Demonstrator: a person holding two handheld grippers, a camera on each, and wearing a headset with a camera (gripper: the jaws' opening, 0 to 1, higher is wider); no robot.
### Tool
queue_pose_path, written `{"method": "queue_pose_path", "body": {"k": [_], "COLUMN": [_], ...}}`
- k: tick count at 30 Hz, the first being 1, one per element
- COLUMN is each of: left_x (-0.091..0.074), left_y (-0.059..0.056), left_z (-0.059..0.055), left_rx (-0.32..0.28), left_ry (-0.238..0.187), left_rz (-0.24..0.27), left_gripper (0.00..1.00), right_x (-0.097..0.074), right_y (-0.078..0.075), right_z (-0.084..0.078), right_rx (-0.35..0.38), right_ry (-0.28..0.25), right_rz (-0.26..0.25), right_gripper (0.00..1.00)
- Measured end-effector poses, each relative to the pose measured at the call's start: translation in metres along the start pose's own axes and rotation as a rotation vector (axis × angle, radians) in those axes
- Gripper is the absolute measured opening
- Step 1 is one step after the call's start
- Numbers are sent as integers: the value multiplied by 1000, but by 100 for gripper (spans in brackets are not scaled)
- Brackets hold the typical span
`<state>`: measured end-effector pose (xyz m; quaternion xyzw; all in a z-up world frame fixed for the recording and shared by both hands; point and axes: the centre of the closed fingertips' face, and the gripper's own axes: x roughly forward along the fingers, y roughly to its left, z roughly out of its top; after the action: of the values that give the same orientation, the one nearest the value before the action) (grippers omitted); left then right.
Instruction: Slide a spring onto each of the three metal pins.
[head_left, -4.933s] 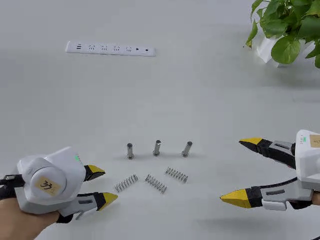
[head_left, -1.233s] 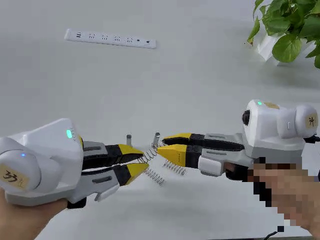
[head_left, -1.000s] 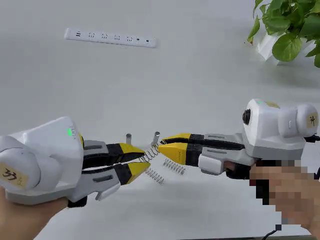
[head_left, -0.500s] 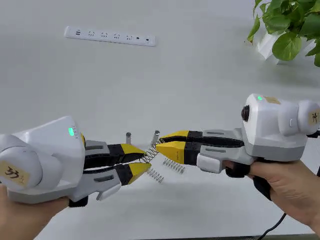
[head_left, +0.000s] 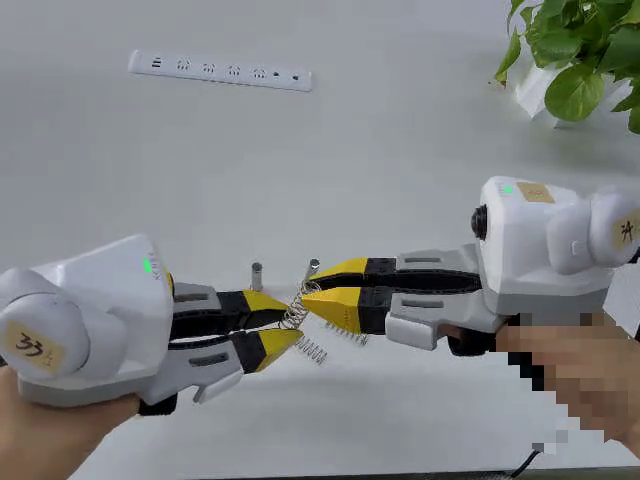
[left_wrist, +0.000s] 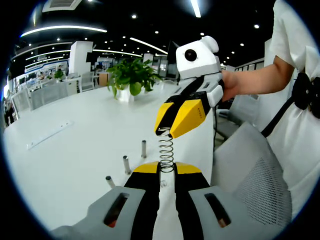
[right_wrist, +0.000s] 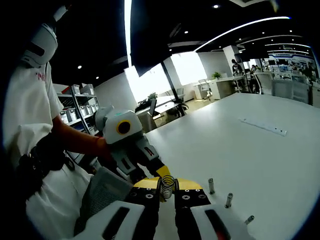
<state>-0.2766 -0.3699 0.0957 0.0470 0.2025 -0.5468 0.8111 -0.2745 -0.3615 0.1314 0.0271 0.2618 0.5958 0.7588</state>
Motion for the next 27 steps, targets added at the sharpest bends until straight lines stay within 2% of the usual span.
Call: {"method": "queue_pose_path", "body": {"k": [8, 13, 20, 24, 27], "left_x": [0, 0, 1, 1, 2], "left_y": [-1, -3, -5, -5, -5], "left_z": [-1, -2, 0, 1, 2], "left_rx": [-1, 3, 8, 9, 11], "left_ry": [-3, -2, -12, -17, -21], "left_rz": [-2, -11, -21, -28, -31], "left_gripper": [7, 7, 7, 7, 7], "right_x": [2, 2, 1, -1, -3], "right_y": [3, 4, 5, 4, 4], "right_z": [0, -2, -1, -2, -3], "right_rx": [-48, -93, -98, -118, -157], "right_ry": [36, 75, 101, 134, 182], "right_rz": [10, 11, 32, 45, 61], "right_gripper": [7, 7, 12, 15, 17]}}
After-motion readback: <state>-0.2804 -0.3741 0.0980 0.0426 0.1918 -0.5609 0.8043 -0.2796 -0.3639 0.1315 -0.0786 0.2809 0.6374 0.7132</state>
